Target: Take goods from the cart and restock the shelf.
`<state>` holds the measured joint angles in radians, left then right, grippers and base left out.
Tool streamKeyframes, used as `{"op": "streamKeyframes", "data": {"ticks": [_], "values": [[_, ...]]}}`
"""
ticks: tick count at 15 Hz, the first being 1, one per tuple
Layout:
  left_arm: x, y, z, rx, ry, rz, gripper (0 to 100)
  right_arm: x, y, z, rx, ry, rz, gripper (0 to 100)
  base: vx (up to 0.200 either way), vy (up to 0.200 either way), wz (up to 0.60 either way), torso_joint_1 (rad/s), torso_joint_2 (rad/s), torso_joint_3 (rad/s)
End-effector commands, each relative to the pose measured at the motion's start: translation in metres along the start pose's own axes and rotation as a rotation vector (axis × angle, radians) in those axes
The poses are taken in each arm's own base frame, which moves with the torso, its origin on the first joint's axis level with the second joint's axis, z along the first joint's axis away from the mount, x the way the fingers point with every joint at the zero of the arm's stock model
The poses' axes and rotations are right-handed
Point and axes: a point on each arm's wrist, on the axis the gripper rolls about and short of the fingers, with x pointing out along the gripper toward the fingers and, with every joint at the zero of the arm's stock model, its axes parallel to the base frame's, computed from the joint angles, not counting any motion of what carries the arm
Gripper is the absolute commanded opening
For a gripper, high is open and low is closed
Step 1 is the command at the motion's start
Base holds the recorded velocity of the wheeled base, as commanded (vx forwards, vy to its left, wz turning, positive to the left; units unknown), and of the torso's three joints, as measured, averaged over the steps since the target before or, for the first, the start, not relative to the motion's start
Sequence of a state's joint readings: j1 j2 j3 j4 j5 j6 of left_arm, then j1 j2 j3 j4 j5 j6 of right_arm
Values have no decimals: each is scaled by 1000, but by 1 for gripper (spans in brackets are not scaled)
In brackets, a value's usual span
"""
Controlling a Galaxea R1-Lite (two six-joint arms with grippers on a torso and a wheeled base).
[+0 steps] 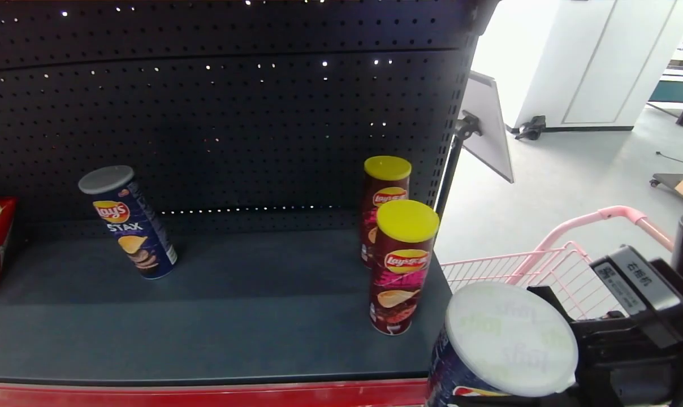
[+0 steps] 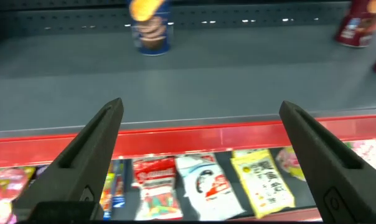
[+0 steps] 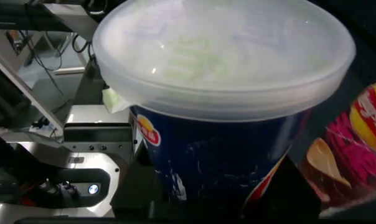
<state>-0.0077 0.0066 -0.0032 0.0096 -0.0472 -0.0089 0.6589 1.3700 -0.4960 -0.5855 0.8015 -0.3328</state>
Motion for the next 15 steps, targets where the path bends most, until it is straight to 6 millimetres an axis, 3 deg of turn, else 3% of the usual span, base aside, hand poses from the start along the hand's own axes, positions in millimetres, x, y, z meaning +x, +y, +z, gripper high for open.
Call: {"op": "streamKeyframes", "data": {"ticks": [1, 15], "values": [[0, 0, 0, 0, -1, 0, 100, 0, 0, -1, 3, 3, 2, 0, 0, 200, 0, 7, 2, 2], [0, 0, 0, 0, -1, 0, 100, -1, 2, -3, 8, 7, 6, 0, 0, 200, 0, 2, 1, 2]]}}
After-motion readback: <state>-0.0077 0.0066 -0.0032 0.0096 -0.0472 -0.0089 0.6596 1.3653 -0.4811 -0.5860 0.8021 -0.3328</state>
